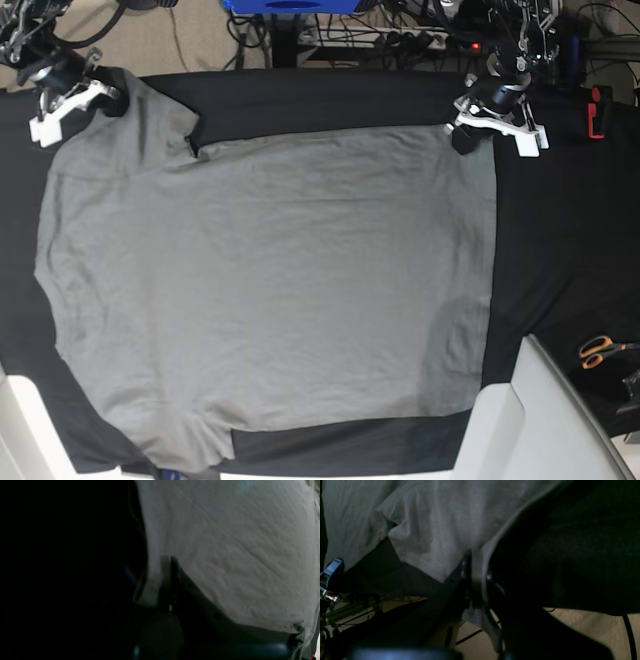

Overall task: Fold the T-shirt properly
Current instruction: 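Lift the pinched shirt edge with both grippers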

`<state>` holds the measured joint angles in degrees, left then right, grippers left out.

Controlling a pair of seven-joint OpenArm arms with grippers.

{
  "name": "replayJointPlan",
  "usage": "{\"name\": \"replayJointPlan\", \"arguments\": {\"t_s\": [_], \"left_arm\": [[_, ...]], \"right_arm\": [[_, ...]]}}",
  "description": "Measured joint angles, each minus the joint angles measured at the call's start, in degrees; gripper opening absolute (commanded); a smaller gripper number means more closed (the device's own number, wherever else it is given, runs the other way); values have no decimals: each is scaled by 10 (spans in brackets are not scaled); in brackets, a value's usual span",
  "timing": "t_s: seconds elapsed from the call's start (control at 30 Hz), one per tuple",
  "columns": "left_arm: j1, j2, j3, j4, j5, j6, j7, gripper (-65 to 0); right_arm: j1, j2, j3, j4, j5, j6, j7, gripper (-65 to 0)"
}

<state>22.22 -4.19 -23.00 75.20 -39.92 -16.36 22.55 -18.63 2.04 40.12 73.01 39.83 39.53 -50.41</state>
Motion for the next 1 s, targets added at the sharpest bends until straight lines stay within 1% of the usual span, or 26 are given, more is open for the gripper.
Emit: {"name": "replayJointPlan", "arguments": {"t_s": [0.1, 0.17, 0.3, 0.47, 0.53, 0.67, 0.73, 0.77, 0.87, 1.0], "left_arm": [[1, 0, 2, 14, 6, 3, 10, -650], [12, 0, 2, 36, 9, 9, 22, -650], [27, 0, -2, 95, 12, 12, 80, -650], [18, 0, -2, 148, 9, 11, 104, -650], [16, 0, -2, 161, 9, 11, 122, -650], [-25, 1, -9, 166, 14, 15, 163, -650], [-49, 1, -18, 165, 10, 50, 172, -650], [-56, 0, -21, 163, 13, 59, 173, -650], [-68, -2, -21, 156, 14, 62, 185, -650], [-93, -4, -19, 134, 12, 63, 185, -650]], "right_arm": [[-2, 0, 0, 4, 0, 0, 0, -645], [-12, -2, 0, 29, -3, 0, -2, -645], [-32, -2, 2, 110, -3, -1, -10, -645], [-6, -2, 2, 153, -1, 0, -64, -645], [12, 0, 2, 153, -2, 0, -69, -645], [55, 22, 2, 150, -5, 1, -85, -645], [81, 35, 2, 134, -3, 3, -95, -645], [96, 44, 2, 120, -3, 3, -99, -645], [136, 67, 2, 62, -4, 2, -110, -645], [177, 88, 1, 7, -9, 1, -116, -645]]}}
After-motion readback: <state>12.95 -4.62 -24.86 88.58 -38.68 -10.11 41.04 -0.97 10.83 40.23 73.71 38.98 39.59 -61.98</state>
